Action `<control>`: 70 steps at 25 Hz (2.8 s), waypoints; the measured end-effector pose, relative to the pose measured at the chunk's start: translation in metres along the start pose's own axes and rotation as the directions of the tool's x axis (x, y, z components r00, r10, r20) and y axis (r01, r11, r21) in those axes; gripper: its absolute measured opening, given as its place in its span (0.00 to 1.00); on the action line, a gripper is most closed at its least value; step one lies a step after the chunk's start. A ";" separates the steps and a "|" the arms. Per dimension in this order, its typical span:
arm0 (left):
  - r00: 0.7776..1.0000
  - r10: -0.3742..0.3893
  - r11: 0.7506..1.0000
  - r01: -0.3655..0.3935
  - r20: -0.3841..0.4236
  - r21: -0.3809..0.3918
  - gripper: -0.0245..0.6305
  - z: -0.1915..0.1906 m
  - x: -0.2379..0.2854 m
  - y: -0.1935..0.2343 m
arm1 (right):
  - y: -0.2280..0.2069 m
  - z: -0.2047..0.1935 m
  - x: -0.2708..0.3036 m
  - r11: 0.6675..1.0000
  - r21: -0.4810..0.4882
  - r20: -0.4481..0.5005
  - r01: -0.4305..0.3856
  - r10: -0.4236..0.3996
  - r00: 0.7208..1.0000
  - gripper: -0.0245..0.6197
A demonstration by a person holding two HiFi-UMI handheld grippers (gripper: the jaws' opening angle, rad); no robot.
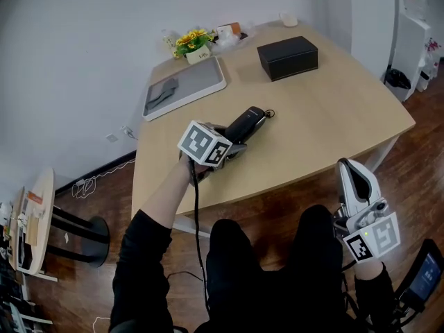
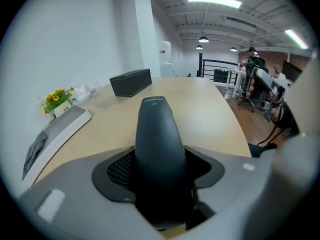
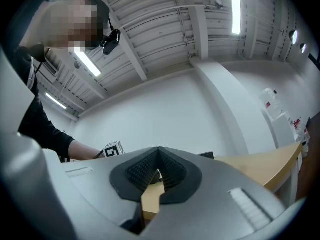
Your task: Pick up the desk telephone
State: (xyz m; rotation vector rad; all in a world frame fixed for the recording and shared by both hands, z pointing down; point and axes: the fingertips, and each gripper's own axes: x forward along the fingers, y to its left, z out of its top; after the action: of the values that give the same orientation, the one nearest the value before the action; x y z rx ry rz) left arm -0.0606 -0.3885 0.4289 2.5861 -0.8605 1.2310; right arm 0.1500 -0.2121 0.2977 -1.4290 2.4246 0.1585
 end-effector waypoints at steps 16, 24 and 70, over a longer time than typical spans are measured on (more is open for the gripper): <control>0.612 0.318 0.947 -0.246 0.724 -0.208 0.44 0.029 -0.206 -0.059 | 0.012 0.014 -0.001 1.000 -0.015 0.010 -0.018 0.018 1.000 0.04; 0.468 0.416 0.901 -0.325 0.780 -0.286 0.44 0.008 -0.273 -0.084 | 0.027 0.018 0.006 0.999 -0.036 0.003 -0.040 0.040 0.999 0.04; 0.419 0.433 0.881 -0.386 0.798 -0.275 0.44 0.005 -0.279 -0.092 | 0.030 0.068 -0.004 0.995 -0.097 0.120 0.011 0.000 0.993 0.04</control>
State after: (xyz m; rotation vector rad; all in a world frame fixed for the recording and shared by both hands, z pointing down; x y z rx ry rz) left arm -0.1450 -0.1934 0.2265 2.9736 -1.7359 -0.2016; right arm 0.1412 -0.1765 0.2328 -1.4236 2.3445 0.3554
